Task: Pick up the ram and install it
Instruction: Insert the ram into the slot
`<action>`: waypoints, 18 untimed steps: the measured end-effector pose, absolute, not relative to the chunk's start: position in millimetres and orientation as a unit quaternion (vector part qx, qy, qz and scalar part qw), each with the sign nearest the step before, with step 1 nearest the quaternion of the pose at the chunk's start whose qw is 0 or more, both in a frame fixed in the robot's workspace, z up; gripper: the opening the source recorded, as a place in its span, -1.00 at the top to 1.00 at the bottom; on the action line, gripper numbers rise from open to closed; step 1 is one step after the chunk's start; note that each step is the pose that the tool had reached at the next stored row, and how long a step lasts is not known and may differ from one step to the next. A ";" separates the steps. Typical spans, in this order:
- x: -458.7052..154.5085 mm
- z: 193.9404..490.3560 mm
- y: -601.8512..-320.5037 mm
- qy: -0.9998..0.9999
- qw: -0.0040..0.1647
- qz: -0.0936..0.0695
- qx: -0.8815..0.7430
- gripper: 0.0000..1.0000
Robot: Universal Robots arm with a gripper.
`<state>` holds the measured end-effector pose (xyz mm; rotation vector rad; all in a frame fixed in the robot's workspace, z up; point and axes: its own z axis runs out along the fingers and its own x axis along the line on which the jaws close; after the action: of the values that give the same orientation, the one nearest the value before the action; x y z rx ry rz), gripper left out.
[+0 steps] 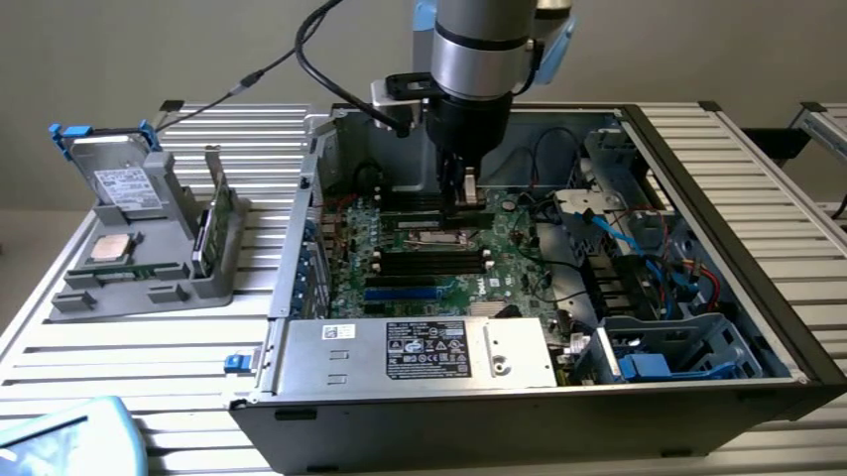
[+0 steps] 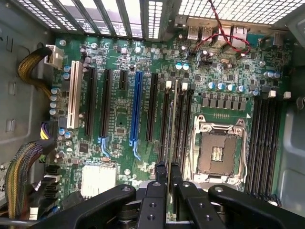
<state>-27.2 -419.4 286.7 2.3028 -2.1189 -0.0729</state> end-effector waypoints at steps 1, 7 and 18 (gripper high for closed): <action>-27.2 284.9 -419.4 -0.677 0.006 -0.023 0.736 0.72; -27.3 274.0 -419.1 -0.677 0.006 -0.023 0.736 0.72; -27.3 254.0 -417.4 -0.677 0.007 -0.022 0.736 0.72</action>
<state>-27.3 -417.4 254.0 2.3007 -2.1173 -0.0694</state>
